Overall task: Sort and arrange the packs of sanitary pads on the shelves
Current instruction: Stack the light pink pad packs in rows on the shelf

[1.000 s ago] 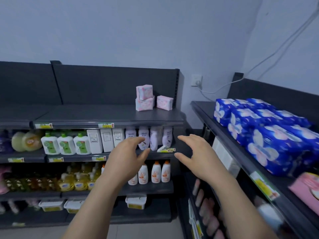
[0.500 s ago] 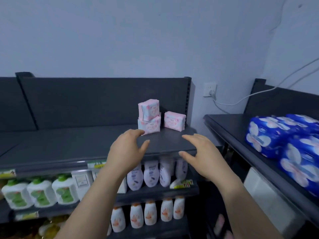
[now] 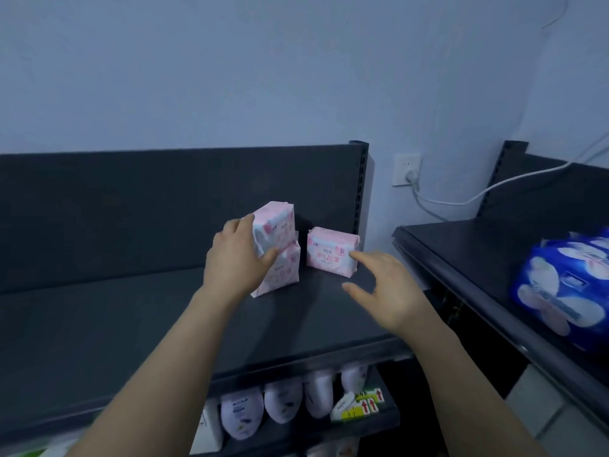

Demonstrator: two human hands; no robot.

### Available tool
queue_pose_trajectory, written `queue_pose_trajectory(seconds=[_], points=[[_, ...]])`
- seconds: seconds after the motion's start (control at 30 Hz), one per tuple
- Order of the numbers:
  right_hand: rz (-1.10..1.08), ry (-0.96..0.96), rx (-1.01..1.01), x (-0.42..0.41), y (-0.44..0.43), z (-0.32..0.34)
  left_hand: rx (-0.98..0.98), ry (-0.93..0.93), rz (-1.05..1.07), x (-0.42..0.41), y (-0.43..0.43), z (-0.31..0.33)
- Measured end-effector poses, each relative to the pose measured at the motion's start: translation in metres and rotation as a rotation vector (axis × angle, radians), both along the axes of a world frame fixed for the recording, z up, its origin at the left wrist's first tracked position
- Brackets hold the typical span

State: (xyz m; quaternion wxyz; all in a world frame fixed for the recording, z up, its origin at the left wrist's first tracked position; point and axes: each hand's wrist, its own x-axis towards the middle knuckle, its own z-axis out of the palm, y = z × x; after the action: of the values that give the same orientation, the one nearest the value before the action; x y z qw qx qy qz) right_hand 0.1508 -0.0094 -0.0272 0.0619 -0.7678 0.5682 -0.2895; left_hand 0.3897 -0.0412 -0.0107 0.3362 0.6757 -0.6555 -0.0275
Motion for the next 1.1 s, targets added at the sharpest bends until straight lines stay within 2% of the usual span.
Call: queue_pose_trajectory(seconds=[0.17, 0.3, 0.37, 0.63, 0.83, 1.1], points=[[0.015, 0.046, -0.012, -0.007, -0.064, -0.002, 0.047, -0.038, 0.072, -0.01, -0.064, 0.001], [0.028, 0.052, -0.012, -0.013, -0.115, -0.009, 0.174, -0.057, 0.154, -0.013, -0.103, -0.002], [0.039, 0.072, -0.017, -0.016, -0.137, -0.013, 0.164, -0.036, 0.18, -0.011, -0.113, -0.004], [0.01, 0.172, 0.021, -0.008, -0.206, -0.035, -0.091, 0.334, 0.15, -0.001, -0.096, -0.005], [-0.028, 0.234, 0.078, 0.001, -0.22, -0.053, -0.132, 0.437, 0.141, 0.002, -0.075, -0.015], [-0.1, 0.002, -0.007, -0.018, -0.162, -0.043, -0.179, 0.517, 0.019, 0.0, -0.054, -0.018]])
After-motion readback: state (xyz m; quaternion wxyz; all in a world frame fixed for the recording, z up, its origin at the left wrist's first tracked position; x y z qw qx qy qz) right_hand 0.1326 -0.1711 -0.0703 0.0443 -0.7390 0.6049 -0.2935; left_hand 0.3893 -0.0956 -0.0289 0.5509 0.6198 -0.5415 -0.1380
